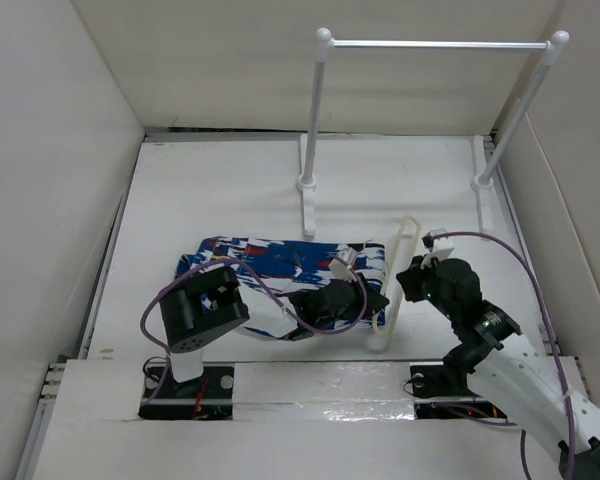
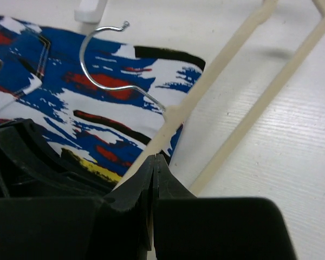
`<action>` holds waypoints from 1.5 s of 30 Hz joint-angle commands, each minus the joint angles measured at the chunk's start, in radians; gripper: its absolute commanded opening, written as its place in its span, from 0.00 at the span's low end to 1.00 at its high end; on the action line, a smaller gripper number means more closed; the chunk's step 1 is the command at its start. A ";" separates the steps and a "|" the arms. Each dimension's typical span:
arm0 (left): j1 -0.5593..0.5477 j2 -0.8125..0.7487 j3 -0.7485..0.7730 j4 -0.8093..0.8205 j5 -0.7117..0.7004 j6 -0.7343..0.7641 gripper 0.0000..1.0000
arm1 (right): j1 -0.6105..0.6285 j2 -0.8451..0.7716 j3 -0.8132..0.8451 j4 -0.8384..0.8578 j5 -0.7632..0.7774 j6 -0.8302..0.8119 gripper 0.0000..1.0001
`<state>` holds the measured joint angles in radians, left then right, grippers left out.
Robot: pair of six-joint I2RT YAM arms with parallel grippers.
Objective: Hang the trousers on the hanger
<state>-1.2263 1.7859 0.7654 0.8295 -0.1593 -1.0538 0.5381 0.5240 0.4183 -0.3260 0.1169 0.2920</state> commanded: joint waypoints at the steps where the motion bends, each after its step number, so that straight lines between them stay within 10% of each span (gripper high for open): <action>1: -0.025 0.006 -0.038 0.134 -0.124 -0.071 0.00 | 0.008 0.022 -0.025 0.097 -0.031 0.019 0.01; 20: -0.025 0.084 -0.034 0.125 -0.192 -0.101 0.00 | -0.070 0.478 -0.098 0.482 -0.143 0.022 0.39; 31: -0.025 0.104 -0.037 0.123 -0.194 -0.101 0.00 | -0.079 0.571 -0.101 0.559 -0.183 0.032 0.42; 36: -0.025 0.102 -0.044 0.114 -0.220 -0.094 0.00 | -0.090 0.597 -0.115 0.594 -0.209 0.047 0.37; 41: -0.025 0.093 -0.069 0.108 -0.244 -0.087 0.00 | -0.099 0.596 -0.124 0.620 -0.235 0.050 0.04; 45: -0.025 0.078 -0.072 0.085 -0.279 -0.074 0.00 | -0.131 0.532 -0.112 0.591 -0.227 0.029 0.00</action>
<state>-1.2503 1.8896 0.7124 0.9089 -0.3702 -1.1564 0.4263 1.1053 0.2928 0.2081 -0.1036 0.3367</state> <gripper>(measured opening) 0.044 0.018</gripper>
